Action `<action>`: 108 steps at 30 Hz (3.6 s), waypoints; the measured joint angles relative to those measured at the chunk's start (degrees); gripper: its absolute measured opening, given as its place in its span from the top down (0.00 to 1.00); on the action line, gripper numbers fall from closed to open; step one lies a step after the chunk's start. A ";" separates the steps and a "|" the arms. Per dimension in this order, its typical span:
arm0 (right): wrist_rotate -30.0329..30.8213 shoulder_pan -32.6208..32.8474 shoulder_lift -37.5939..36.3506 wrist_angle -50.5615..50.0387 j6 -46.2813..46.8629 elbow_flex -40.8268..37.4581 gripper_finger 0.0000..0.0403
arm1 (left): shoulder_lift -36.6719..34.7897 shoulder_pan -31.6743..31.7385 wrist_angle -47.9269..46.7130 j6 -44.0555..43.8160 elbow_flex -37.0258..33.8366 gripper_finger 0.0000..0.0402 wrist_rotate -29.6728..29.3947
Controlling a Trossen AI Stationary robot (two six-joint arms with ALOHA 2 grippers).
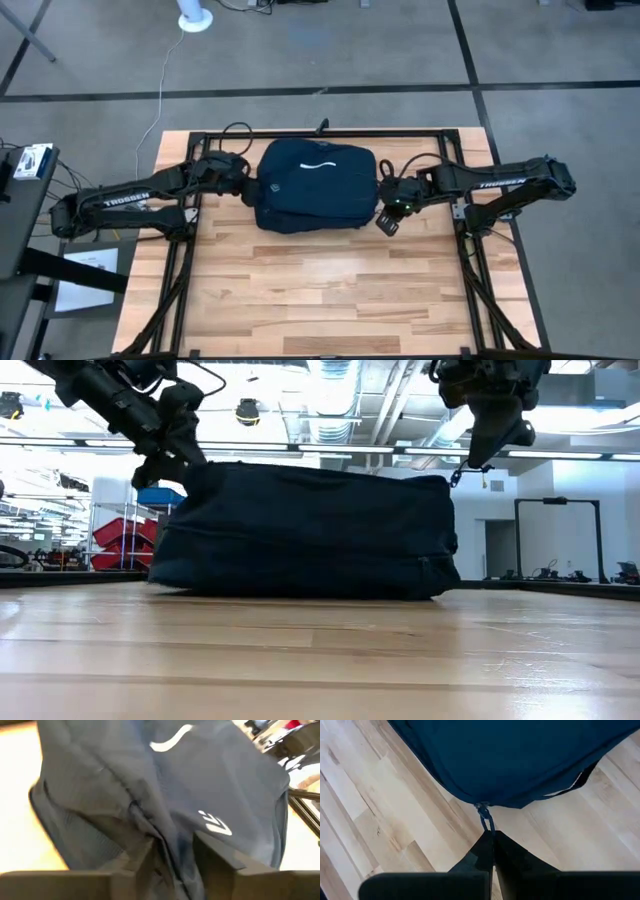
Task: Unpack backpack
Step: Open the dark blue backpack
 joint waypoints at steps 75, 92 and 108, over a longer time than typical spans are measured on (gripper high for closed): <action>0.14 0.78 0.06 11.42 -3.12 0.09 1.00 | 45.18 -26.50 14.31 56.70 25.55 0.54 -30.92; 0.15 1.14 0.06 12.02 -3.16 0.07 1.00 | 44.77 -27.04 18.17 48.92 27.17 0.99 -18.41; 0.27 2.25 0.08 15.09 -4.54 0.03 1.00 | 48.19 -25.81 34.32 44.65 27.21 0.78 -14.87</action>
